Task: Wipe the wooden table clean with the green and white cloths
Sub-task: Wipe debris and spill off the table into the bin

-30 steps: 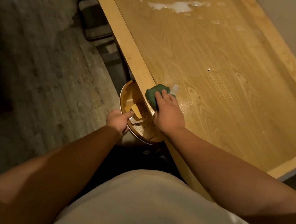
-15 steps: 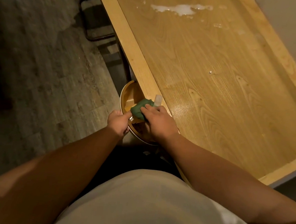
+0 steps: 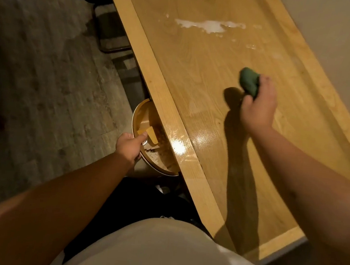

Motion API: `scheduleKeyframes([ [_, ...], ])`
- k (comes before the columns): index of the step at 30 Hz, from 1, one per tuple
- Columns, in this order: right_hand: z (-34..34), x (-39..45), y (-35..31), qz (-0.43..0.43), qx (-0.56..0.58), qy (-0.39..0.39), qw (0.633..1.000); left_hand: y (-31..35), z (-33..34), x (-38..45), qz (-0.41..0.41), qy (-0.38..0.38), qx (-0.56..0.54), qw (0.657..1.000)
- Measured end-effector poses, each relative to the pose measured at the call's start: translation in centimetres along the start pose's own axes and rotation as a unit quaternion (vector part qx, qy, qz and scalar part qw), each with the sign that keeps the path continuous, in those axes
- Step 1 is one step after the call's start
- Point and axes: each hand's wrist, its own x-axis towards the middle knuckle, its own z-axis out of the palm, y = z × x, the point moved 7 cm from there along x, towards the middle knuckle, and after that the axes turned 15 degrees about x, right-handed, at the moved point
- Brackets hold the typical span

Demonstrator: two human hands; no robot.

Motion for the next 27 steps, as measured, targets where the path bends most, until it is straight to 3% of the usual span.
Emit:
scheduleKeyframes([
  [3, -1.8, 3.9, 4.5, 0.072, -0.089, -0.006, 0.993, 0.3, -0.1, 0.5, 0.012, 0.006, 0.002, 1.0],
  [6, 0.4, 4.5, 8.6, 0.141, -0.207, -0.174, 0.952, 0.5, -0.1, 0.8, 0.012, 0.01, -0.015, 1.0],
  [8, 1.7, 3.9, 9.0, 0.156, -0.223, -0.204, 0.941, 0.6, -0.4, 1.0, 0.008, 0.028, -0.014, 0.999],
  [19, 9.7, -2.2, 1.2, -0.018, -0.262, -0.246, 0.933, 1.9, -1.4, 1.8, 0.013, 0.052, -0.012, 0.999],
  [27, 14.7, -7.0, -3.6, -0.064, -0.212, -0.274, 0.936, 3.3, -2.0, 2.9, 0.013, 0.019, -0.004, 1.0],
])
